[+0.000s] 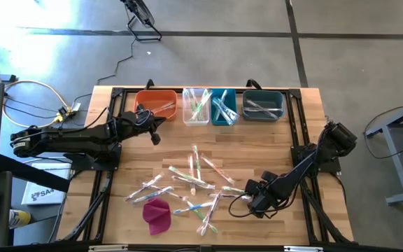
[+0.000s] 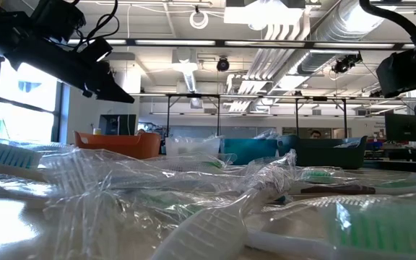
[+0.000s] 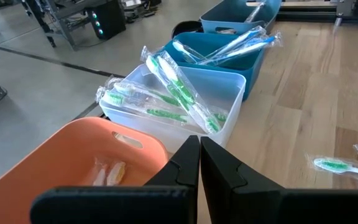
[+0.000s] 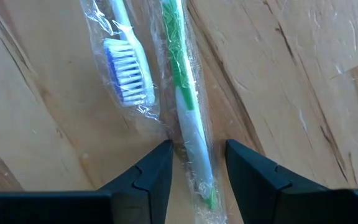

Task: Pick & Place Toothbrushes
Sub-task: Put the green toothbrush into the transparent bin

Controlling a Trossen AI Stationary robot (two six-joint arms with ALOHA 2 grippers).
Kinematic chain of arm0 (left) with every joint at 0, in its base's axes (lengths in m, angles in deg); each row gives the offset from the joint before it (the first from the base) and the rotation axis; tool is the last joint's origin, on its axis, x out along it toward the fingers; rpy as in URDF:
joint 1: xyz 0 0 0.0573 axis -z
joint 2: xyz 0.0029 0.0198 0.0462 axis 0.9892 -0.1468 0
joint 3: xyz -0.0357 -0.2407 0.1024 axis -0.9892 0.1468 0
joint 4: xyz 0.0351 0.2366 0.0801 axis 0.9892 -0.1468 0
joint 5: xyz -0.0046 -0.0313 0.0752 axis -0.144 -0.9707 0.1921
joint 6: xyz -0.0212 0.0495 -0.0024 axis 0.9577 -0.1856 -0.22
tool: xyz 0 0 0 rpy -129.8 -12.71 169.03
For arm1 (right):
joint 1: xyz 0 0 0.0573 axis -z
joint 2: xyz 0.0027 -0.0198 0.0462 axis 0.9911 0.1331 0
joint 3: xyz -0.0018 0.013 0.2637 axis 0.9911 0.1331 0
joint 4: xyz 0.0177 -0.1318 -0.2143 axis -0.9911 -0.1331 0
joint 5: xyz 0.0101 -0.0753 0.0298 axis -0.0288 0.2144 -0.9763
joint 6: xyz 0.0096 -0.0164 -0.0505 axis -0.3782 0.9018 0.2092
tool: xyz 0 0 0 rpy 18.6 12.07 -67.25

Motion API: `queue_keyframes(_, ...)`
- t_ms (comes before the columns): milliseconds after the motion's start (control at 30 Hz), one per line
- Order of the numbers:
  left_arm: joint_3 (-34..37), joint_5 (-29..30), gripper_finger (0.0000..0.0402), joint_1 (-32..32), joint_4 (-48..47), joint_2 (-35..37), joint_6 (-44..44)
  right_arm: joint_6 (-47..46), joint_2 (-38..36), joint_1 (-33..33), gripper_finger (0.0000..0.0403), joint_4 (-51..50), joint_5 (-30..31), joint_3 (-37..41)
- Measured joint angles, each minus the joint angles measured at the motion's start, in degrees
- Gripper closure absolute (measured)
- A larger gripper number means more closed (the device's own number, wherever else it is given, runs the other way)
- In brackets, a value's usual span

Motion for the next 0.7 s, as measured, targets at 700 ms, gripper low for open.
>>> queue_keyframes(700,0.0,0.0,0.0392,0.0,0.0,0.0,0.1,0.2,0.0,-0.1,0.0272,-1.0,1.7,0.0)
